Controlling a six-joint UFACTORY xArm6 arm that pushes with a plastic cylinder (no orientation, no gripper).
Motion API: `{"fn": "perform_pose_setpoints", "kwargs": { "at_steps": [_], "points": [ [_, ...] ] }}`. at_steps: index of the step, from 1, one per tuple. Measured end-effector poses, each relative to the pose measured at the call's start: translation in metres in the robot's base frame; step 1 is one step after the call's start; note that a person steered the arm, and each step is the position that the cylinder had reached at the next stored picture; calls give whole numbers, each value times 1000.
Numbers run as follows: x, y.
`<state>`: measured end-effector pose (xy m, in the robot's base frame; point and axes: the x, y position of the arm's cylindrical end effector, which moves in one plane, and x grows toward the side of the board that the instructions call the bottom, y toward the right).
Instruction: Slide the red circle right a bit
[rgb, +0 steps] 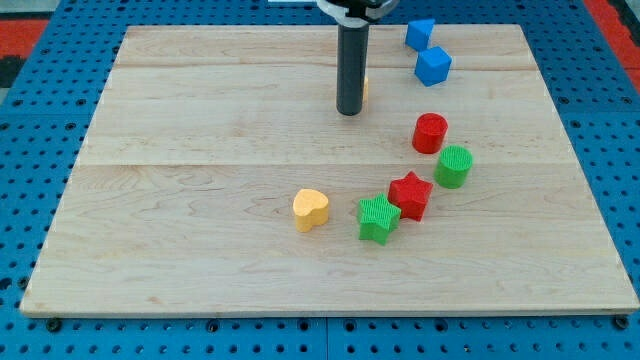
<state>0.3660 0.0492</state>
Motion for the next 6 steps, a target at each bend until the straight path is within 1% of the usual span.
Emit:
{"fn": "perform_pose_setpoints", "kwargs": {
  "at_steps": [1, 2, 5, 6],
  "points": [
    [48, 57],
    [57, 74],
    [52, 78],
    [65, 76]
  ]
}}
